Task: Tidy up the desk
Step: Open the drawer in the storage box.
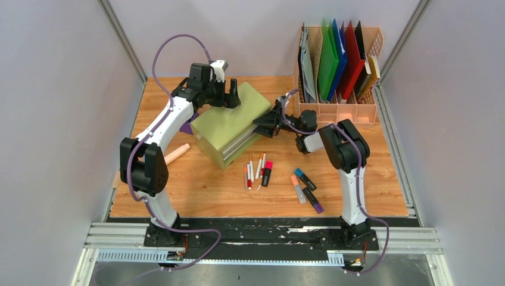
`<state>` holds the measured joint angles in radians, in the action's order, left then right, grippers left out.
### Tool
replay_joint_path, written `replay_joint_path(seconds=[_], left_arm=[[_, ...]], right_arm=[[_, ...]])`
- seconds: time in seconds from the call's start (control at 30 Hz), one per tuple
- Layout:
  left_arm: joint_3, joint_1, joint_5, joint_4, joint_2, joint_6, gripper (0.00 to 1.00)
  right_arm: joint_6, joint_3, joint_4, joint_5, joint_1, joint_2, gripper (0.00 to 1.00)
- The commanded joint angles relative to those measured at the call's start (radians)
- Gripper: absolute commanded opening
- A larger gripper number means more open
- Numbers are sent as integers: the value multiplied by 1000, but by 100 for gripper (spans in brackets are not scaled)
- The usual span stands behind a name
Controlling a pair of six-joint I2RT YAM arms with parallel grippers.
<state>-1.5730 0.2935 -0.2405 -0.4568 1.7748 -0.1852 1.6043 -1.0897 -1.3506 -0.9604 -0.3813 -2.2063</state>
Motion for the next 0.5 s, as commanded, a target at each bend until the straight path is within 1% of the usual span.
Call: replay_joint_path(seconds=[0.0, 0.23, 0.47], left_arm=[[51, -13, 168, -140, 38, 37, 100], [50, -14, 171, -141, 41, 39, 100], [46, -14, 172, -142, 41, 42, 100]], right_arm=[[44, 6, -289, -54, -3, 56, 64], [6, 54, -292, -83, 7, 82, 64], [-84, 143, -250, -124, 30, 141, 64]])
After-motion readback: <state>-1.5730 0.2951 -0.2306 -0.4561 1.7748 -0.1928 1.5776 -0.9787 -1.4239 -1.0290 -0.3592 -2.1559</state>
